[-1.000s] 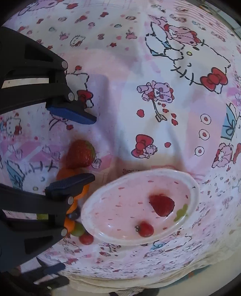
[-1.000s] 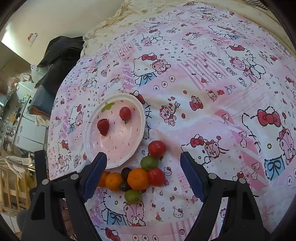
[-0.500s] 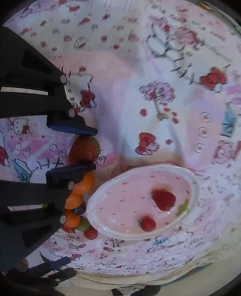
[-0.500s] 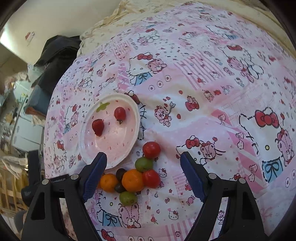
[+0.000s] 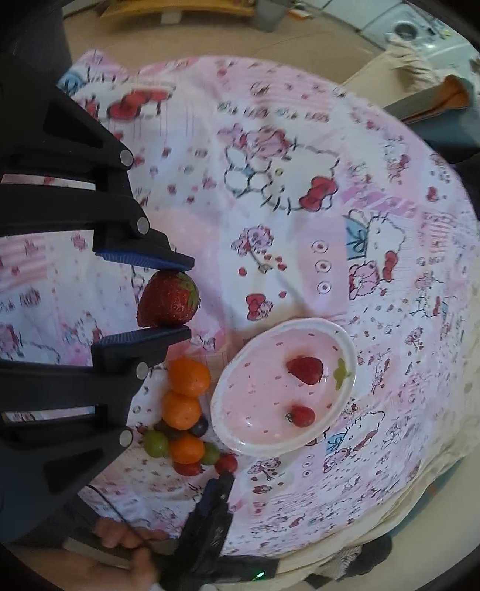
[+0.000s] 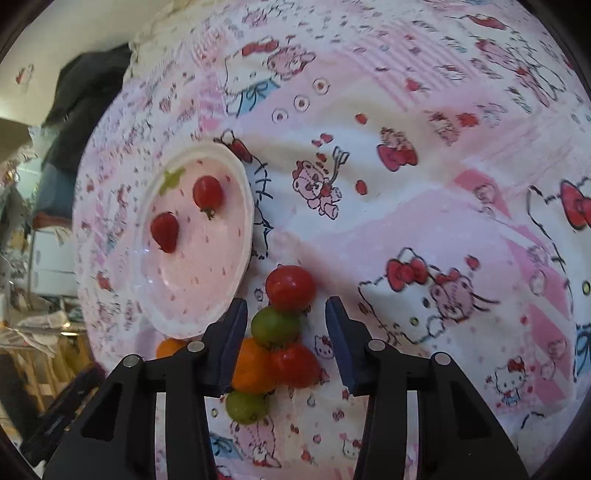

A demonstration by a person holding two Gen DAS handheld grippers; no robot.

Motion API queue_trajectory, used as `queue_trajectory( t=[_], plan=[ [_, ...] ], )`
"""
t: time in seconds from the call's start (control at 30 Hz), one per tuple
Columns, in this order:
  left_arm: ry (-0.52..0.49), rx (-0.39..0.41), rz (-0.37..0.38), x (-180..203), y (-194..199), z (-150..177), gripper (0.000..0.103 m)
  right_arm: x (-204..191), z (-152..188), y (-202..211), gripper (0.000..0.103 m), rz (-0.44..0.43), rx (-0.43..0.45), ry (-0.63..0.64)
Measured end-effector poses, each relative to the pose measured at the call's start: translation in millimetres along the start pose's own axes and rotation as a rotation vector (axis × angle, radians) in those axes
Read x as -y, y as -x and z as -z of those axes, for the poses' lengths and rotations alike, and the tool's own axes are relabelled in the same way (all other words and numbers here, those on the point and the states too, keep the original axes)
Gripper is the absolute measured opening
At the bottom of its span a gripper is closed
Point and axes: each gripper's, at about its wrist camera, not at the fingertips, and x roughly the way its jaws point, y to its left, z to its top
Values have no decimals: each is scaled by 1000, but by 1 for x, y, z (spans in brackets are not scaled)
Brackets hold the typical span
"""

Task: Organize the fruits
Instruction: 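Grasp a second strawberry with the left tool while the right tool grasps a red tomato, then lower both fruits onto the white plate and open both tools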

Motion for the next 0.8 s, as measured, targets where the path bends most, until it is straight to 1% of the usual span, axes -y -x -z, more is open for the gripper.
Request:
queue_trajectory(
  t=[0.1, 0.2, 0.27, 0.37, 0.43, 0.57, 0.67, 0.8],
  plan=[
    [7, 4, 0, -6, 0, 2, 26, -3, -4, -14, 46, 37, -18, 12],
    [25, 1, 10, -8, -2, 3, 26, -7, -7, -23, 41, 61, -18, 28],
    [32, -2, 22, -5, -5, 2, 26, -9, -8, -27, 34, 81, -12, 51],
    [12, 19, 8, 1, -5, -1, 26, -13, -6, -25, 33, 93, 5, 90],
    [-2, 33, -7, 4, -5, -2, 26, -12, -5, -19, 33, 79, 20, 82],
    [5, 46, -10, 2, -6, -3, 26, -5, -4, -6, 33, 53, 48, 47],
    [16, 66, -16, -2, -5, -3, 26, -5, -2, 12, 33, 36, 93, 43],
    [20, 109, -24, -4, 3, -6, 26, -11, 1, 35, 33, -11, 147, 55]
  ],
)
